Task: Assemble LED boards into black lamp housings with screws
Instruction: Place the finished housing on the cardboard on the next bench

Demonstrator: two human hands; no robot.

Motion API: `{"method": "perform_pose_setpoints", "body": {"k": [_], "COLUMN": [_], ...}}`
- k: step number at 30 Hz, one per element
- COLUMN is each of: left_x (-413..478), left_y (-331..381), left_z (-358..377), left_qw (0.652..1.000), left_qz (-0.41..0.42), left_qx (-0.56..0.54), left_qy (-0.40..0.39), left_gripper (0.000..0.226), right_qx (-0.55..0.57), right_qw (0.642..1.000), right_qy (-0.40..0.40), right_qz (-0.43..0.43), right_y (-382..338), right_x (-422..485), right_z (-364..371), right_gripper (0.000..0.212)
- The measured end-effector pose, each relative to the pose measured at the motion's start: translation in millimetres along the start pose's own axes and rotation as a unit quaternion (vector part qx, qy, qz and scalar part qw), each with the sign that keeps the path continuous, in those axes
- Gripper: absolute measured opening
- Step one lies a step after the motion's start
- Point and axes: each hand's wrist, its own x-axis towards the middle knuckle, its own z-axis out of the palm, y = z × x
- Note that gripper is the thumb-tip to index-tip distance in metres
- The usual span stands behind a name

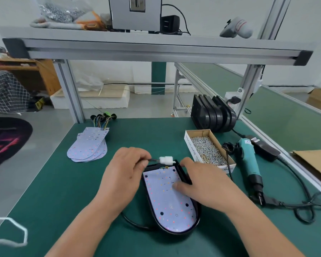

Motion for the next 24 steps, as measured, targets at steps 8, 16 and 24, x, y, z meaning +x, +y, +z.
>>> {"method": "perform_pose_setpoints", "body": {"k": [8,16,24], "left_x": [-5,-3,-5], "left_y": [-9,-16,-6], "left_z": [8,9,21], "left_qw": [0.984,0.978,0.987], "left_qz": [0.024,0.083,0.109], "left_qx": [-0.073,-0.046,-0.009], "left_qy": [-0.164,-0.184,-0.116], "left_gripper": [0.031,0.026,0.022], "right_qx": [0.214,0.556,0.454], "right_qw": [0.975,0.823,0.881], "right_qy": [-0.056,-0.105,-0.108], "right_qz": [0.025,0.051,-0.077], "right_y": [14,17,10], "right_x": [15,19,18], "right_z": [10,13,17], "right_gripper": [0.049,0.027,0.039]}}
